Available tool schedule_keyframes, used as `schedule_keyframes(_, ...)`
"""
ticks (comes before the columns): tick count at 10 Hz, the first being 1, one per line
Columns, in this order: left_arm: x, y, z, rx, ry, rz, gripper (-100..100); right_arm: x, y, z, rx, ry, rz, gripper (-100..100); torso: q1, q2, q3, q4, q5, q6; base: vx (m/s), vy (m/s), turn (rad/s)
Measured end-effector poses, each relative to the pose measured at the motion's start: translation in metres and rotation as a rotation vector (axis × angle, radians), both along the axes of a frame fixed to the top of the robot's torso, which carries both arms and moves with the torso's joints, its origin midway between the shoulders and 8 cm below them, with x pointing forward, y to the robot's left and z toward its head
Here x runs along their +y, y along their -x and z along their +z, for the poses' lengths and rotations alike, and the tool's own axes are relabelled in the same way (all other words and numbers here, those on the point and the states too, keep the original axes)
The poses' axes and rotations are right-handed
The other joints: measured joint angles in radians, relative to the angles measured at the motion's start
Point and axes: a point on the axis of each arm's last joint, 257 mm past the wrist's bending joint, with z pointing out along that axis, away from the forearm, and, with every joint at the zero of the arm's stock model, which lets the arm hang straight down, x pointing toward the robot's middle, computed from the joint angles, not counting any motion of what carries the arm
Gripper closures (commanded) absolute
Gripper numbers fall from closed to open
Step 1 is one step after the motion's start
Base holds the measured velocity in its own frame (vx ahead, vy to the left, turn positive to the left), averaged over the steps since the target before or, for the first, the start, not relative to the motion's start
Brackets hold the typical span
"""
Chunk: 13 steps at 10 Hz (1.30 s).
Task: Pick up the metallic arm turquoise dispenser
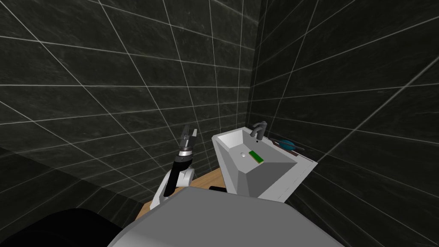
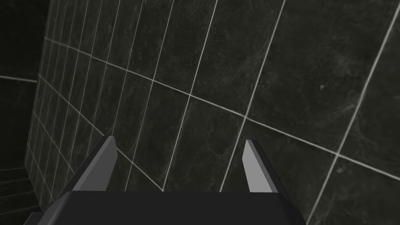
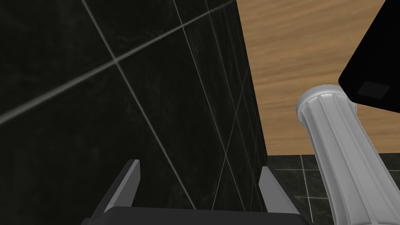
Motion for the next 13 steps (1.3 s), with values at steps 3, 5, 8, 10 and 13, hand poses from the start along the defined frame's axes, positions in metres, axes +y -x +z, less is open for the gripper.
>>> schedule_keyframes(3, 0.000, 0.000, 0.000, 0.000, 0.000, 0.000, 0, -0.002, -0.007, 0.006, -0.010, 0.012, 0.001, -100, 0.004, -0.001, -0.001, 0.000, 0.001, 0.000, 0.014, 0.045, -0.022)
schedule_keyframes(5, 0.000, 0.000, 0.000, 0.000, 0.000, 0.000, 0, -0.007, -0.013, 0.010, -0.017, 0.026, 0.010, -100, 0.002, -0.001, 0.000, 0.000, 0.001, 0.000, 0.002, 0.015, 0.009)
schedule_keyframes(8, 0.000, 0.000, 0.000, 0.000, 0.000, 0.000, 0, -0.007, -0.014, 0.010, -0.018, 0.027, 0.010, -100, 0.000, 0.000, 0.000, 0.000, 0.000, 0.000, -0.001, -0.002, 0.004)
schedule_keyframes(10, 0.000, 0.000, 0.000, 0.000, 0.000, 0.000, 0, -0.007, -0.014, 0.010, -0.018, 0.027, 0.010, -100, -0.001, 0.000, 0.000, 0.000, 0.000, 0.000, 0.005, 0.007, -0.019)
schedule_keyframes(13, 0.000, 0.000, 0.000, 0.000, 0.000, 0.000, 0, -0.014, -0.028, 0.021, -0.036, 0.053, 0.020, -100, 0.003, -0.001, -0.001, 0.000, 0.001, 0.000, 0.011, 0.038, -0.011)
